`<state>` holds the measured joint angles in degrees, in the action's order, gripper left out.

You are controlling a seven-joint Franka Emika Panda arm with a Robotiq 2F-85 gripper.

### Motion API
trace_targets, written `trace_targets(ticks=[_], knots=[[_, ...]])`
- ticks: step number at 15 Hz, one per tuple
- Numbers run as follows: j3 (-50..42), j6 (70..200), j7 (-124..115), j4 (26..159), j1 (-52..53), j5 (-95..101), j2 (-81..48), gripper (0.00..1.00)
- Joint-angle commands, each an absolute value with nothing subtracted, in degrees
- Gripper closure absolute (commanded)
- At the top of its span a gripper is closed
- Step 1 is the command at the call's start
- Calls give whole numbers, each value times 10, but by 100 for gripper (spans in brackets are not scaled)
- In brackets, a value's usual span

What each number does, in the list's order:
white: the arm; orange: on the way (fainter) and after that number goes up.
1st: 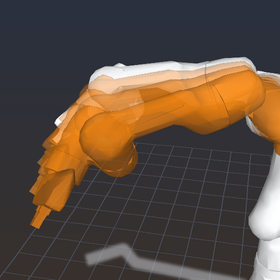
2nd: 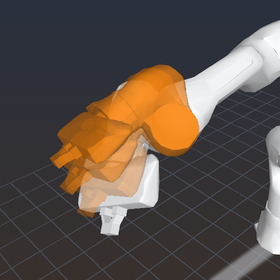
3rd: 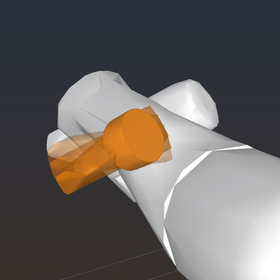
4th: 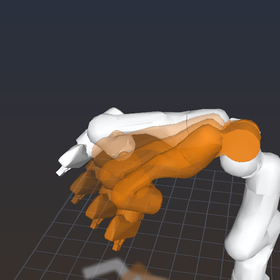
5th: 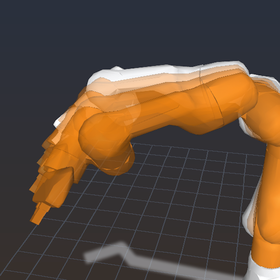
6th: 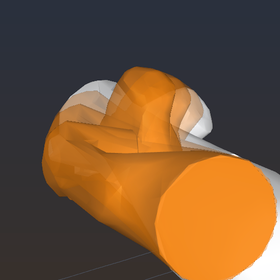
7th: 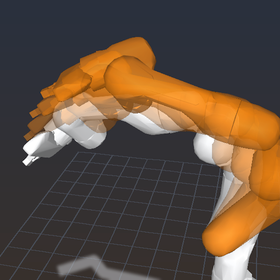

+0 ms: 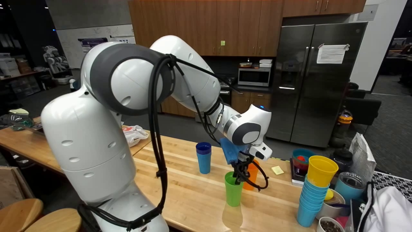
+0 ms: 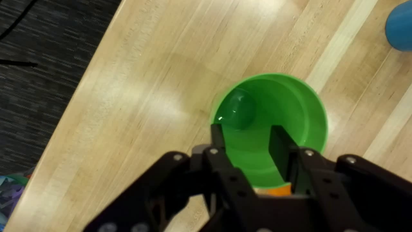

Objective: Pick up the orange cup from the stack of cups to the left and put it on the table, pick up the green cup from the stack of cups to the left and put it on the table, pick up the navy blue cup from the stack of cups to the left and put it on the table

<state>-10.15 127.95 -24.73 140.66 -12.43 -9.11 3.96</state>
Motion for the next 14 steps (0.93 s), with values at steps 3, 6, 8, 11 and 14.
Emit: trace_targets(ticks=[3,6,8,11,14], knots=[[-89,1269,-257,1401,-108,-87,73,12],[-74,1269,-253,1397,-96,-85,96,0],[-63,1267,-251,1391,-88,-79,108,0],[-52,1268,-233,1382,-80,-85,112,0],[-47,1273,-206,1371,-71,-90,99,0]])
